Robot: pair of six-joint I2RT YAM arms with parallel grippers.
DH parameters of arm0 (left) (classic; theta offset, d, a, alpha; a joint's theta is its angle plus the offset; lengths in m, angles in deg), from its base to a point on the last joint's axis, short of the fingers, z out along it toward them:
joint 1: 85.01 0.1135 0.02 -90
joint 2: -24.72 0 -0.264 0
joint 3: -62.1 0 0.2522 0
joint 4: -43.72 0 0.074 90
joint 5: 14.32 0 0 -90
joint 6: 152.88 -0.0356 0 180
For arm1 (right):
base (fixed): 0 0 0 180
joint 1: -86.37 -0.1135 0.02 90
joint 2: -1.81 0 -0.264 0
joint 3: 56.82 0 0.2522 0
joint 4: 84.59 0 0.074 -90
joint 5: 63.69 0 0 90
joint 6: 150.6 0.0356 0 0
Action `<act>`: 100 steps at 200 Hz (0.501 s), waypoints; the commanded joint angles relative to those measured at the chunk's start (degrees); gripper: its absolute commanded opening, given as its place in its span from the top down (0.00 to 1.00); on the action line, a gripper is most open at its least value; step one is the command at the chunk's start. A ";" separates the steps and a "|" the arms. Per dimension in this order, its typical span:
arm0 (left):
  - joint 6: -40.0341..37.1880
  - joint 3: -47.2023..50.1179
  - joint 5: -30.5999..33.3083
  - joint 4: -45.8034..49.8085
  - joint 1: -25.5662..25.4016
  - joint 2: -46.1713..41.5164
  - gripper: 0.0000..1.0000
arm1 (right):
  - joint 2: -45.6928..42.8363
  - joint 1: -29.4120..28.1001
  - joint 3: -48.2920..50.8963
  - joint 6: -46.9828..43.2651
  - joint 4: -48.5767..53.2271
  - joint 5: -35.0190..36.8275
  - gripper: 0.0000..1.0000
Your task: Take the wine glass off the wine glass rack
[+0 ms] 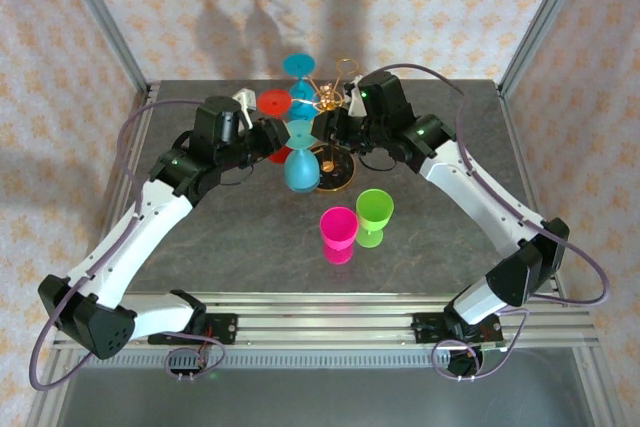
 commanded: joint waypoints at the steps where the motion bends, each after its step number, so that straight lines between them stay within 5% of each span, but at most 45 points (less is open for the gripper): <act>1: -0.30 -2.08 -1.57 -2.52 0.69 0.25 0.75 | 0.29 0.42 -1.91 -0.74 -1.35 -0.08 0.66; 100: 0.58 -1.92 -3.26 -3.16 0.62 0.12 0.77 | 0.58 0.43 -1.91 -0.18 -1.69 -0.19 0.70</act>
